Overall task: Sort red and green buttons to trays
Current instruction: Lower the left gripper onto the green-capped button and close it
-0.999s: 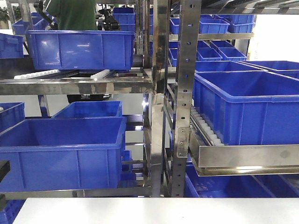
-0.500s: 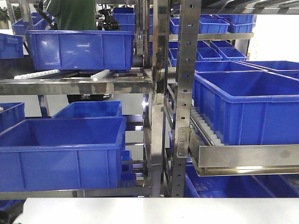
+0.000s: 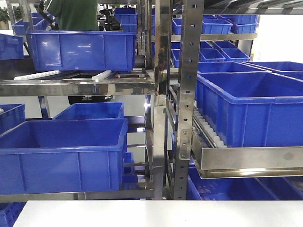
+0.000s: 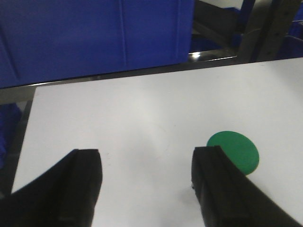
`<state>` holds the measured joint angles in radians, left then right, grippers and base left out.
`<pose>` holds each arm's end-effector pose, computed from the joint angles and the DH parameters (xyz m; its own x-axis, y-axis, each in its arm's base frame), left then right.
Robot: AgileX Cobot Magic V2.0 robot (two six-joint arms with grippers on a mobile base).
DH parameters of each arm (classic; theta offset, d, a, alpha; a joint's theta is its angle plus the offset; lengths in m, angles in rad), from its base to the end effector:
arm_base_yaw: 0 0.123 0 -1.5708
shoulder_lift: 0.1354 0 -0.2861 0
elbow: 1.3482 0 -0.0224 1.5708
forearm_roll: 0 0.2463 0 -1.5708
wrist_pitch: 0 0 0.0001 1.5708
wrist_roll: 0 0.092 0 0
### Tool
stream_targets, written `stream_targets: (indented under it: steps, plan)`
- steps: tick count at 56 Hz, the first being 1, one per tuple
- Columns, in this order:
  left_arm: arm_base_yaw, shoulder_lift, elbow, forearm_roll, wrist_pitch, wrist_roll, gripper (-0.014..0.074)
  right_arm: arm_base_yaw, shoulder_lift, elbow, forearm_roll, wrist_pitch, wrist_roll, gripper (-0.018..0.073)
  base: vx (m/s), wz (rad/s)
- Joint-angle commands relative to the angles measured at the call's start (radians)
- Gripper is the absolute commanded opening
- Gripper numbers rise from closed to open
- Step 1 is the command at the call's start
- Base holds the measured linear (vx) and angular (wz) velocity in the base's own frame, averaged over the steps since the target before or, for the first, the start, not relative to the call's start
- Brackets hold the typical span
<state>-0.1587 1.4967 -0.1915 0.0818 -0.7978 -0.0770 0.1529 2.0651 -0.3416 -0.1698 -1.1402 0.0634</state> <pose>0.2039 -0.0381 0.1475 -0.4084 0.0453 -0.9117 0.2024 0.9784 -0.0420 0.2493 0.0527 0.0632 -0.4729 -0.0809 -0.8774 -0.2874 0.9555 0.0668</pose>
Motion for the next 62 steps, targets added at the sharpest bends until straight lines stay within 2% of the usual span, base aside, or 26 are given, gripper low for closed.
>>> stream_targets:
  steps: [1,14,22,40,48,62]
  plan:
    - [-0.009,0.057,-0.003,0.069,-0.217,-0.006,0.0534,-0.005,-0.034,-0.007,0.002,-0.198,-0.01,-0.0008,0.0,0.0]
    - [-0.009,0.184,-0.003,0.203,-0.333,-0.006,0.0534,-0.005,-0.034,-0.007,0.002,-0.198,-0.01,-0.0008,0.0,0.0]
    - [-0.009,0.231,-0.003,0.2,-0.341,-0.009,0.0534,-0.005,-0.034,-0.007,0.003,-0.198,-0.011,-0.0008,0.0,0.0]
    - [-0.009,0.368,-0.004,0.203,-0.458,0.012,0.0534,-0.005,-0.034,-0.007,0.004,-0.198,-0.012,-0.0008,0.0,0.0]
    - [-0.009,0.438,-0.004,0.205,-0.576,0.012,0.0534,-0.005,-0.034,-0.007,0.003,-0.198,-0.012,-0.0008,0.0,0.0]
    - [-0.009,0.462,-0.008,0.262,-0.575,0.012,0.0534,-0.005,-0.034,-0.007,0.002,-0.198,-0.012,-0.0008,0.0,0.0]
